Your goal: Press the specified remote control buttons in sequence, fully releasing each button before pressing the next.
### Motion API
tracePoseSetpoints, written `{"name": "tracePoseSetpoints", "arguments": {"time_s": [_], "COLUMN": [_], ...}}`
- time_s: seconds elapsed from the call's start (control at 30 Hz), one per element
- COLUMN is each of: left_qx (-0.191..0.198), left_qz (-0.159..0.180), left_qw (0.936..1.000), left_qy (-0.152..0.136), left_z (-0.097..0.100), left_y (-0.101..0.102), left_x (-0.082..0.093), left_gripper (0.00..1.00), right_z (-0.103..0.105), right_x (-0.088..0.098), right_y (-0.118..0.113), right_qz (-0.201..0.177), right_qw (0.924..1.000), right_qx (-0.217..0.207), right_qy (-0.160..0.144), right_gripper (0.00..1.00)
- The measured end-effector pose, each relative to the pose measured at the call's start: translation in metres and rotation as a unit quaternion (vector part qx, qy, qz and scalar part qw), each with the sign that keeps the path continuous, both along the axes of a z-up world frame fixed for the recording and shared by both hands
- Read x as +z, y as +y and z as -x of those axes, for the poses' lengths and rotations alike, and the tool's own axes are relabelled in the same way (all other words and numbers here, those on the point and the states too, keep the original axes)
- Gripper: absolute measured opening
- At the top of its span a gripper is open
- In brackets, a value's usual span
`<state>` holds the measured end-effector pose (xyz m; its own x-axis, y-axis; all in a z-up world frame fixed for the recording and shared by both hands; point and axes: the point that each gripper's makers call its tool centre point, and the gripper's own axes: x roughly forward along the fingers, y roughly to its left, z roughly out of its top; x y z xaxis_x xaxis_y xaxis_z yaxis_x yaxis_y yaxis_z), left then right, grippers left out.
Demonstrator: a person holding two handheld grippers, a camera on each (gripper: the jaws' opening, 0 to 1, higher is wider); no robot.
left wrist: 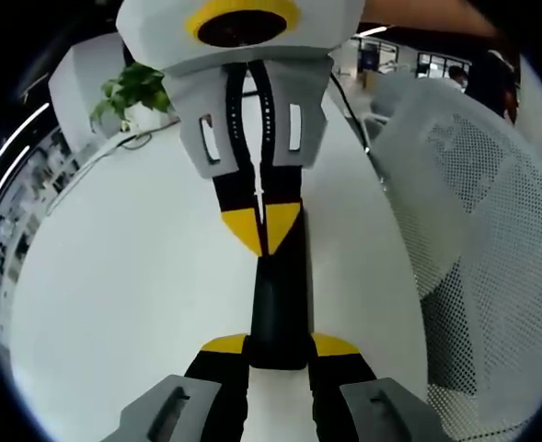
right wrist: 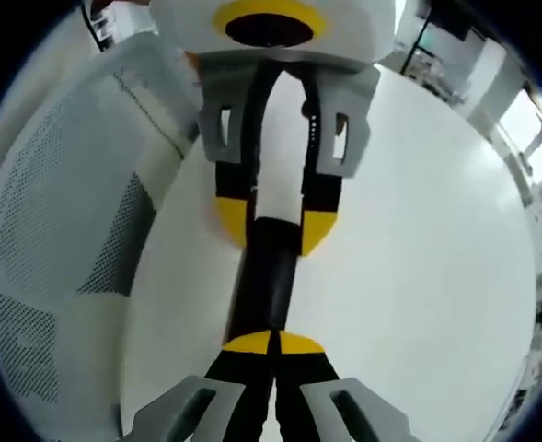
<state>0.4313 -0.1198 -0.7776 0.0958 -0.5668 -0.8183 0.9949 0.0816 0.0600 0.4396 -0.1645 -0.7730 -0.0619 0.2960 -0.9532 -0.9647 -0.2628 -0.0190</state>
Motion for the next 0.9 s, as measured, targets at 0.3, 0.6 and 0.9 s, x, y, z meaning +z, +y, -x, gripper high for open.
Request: {"name": "tracePoseSetpoints", "arguments": {"time_s": [0.3, 0.6, 0.9], "left_qx": [0.001, 0.001, 0.001], "left_qz": [0.000, 0.000, 0.001], "left_qw": [1.0000, 1.0000, 1.0000], "left_qy": [-0.003, -0.005, -0.004], "left_z": [-0.0006, -0.0003, -0.0004], "left_y": [0.0002, 0.0000, -0.0001], "left_x": [0.0000, 0.0000, 0.0003], "left_gripper": [0.24, 0.24, 0.24], "right_z": [-0.0003, -0.0006, -0.0016], "right_x": [-0.0001, 0.0000, 0.0026], "right_y": [-0.0001, -0.0009, -0.0011], "right_qz": [0.002, 0.003, -0.014], "right_qw": [1.0000, 1.0000, 0.9998], "right_qx": [0.000, -0.001, -0.017], "right_qy": [0.002, -0.004, -0.006], "right_gripper": [0.00, 0.00, 0.00]}}
